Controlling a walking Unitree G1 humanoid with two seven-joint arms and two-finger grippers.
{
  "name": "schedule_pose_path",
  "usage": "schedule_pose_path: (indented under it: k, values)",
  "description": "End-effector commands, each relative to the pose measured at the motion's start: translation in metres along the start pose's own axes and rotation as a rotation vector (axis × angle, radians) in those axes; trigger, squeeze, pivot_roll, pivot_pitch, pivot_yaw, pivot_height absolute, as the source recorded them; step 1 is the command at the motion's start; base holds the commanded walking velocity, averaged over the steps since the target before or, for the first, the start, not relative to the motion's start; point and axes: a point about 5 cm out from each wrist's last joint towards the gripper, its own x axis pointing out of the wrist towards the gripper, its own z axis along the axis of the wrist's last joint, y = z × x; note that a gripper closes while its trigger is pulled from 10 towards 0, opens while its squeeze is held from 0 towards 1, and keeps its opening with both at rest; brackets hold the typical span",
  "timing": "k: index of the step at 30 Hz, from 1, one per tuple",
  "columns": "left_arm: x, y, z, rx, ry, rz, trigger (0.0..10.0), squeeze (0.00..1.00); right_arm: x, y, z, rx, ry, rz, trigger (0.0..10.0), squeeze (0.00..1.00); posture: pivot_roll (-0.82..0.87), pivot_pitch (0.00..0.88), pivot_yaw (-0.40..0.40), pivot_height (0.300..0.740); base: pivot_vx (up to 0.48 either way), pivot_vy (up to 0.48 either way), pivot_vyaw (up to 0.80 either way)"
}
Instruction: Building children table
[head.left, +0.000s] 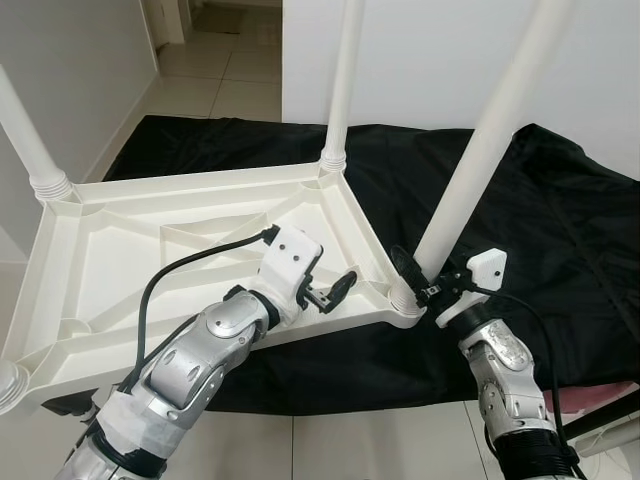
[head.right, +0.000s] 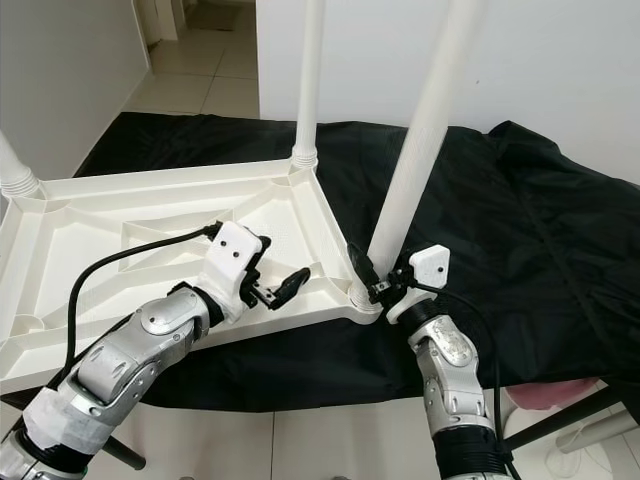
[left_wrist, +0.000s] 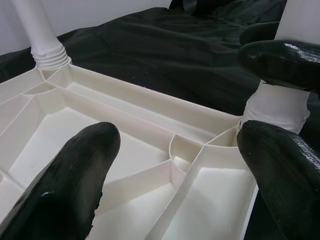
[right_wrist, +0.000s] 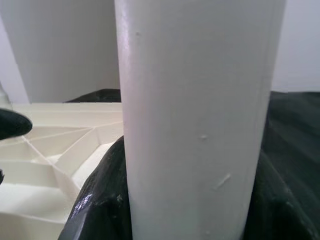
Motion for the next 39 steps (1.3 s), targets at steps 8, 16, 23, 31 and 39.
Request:
schedule_pose_path:
  k: [8, 16, 23, 31, 39]
  values:
    - [-0.001, -0.006, 0.002, 0.003, 0.007, -0.132, 10.0, 0.0, -0.017, 0.007, -0.033, 0.052, 0.158, -0.038, 10.0, 0.0, -0.01, 0.029, -0.023, 0.74, 0.0, 0.0, 0.0]
    - [-0.001, -0.006, 0.003, 0.0, 0.005, -0.13, 10.0, 0.0, -0.019, 0.018, -0.031, 0.019, 0.143, 0.0, 10.0, 0.0, -0.01, 0.031, -0.029, 0.74, 0.0, 0.0, 0.0]
    - [-0.001, -0.007, 0.003, -0.006, 0.004, -0.127, 10.0, 0.0, -0.022, 0.022, -0.032, 0.025, 0.14, -0.033, 10.0, 0.0, -0.01, 0.033, -0.034, 0.74, 0.0, 0.0, 0.0]
    - [0.0, -0.008, 0.003, -0.011, 0.0, -0.126, 10.0, 0.0, -0.014, 0.022, -0.029, -0.056, 0.145, -0.322, 10.0, 0.0, -0.02, 0.033, -0.043, 0.74, 0.0, 0.0, 0.0]
    - [0.0, -0.009, 0.004, -0.017, -0.005, -0.114, 10.0, 0.0, -0.012, 0.038, -0.032, -0.049, 0.147, -0.472, 10.0, 0.0, -0.01, 0.033, -0.058, 0.74, 0.0, 0.0, 0.0]
